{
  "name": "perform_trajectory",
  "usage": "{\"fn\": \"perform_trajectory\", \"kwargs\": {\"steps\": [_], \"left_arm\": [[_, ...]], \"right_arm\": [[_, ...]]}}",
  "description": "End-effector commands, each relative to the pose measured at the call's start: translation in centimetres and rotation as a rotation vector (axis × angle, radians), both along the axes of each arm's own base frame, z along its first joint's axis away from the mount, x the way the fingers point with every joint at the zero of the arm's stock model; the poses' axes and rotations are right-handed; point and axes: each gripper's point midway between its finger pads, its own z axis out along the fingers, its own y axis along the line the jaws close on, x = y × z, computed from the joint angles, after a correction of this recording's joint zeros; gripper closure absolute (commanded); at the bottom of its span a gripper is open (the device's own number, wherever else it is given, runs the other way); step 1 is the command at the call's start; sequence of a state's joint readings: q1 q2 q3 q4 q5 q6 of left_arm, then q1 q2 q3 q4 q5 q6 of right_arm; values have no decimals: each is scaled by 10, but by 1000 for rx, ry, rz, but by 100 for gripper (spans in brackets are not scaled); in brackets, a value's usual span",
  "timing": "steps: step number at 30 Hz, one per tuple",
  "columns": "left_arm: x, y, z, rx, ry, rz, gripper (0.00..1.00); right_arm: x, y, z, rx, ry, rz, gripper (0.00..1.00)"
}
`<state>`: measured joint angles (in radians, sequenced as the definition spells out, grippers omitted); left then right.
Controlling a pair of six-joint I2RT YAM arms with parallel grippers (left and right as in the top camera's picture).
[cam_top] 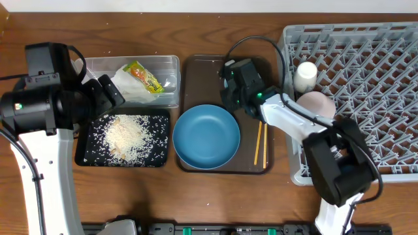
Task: Sort waste into correct bins and load items into the dishwasher rack
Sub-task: 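Grip the light blue bowl rim and lift it toward the rack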
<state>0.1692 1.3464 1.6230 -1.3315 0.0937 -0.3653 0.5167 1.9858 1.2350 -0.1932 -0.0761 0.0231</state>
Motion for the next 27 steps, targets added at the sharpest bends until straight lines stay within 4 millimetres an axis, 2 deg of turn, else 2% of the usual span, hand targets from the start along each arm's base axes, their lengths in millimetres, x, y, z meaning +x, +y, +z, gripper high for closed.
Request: {"fn": "perform_trajectory", "kwargs": {"steps": [1, 5, 8, 9, 17, 20, 22, 27], "left_arm": [[-1, 4, 0, 16, 5, 7, 4], [-1, 4, 0, 16, 5, 7, 4], [-1, 4, 0, 16, 5, 7, 4], [-1, 4, 0, 16, 5, 7, 4], [-1, 4, 0, 16, 5, 7, 4], [-1, 4, 0, 16, 5, 7, 4], [-1, 4, 0, 16, 5, 7, 4], [-1, 4, 0, 16, 5, 7, 4]], "right_arm": [[-1, 4, -4, -5, 7, 13, 83], [2, 6, 17, 17, -33, 13, 89], [6, 6, 42, 44, -80, 10, 91], [7, 5, 53, 55, -99, 7, 99], [12, -11, 145, 189, -248, 6, 99], [13, -29, 182, 311, -273, 40, 99], [15, -48, 200, 410, -264, 44, 99], [19, -106, 220, 655, -193, 81, 99]]}}
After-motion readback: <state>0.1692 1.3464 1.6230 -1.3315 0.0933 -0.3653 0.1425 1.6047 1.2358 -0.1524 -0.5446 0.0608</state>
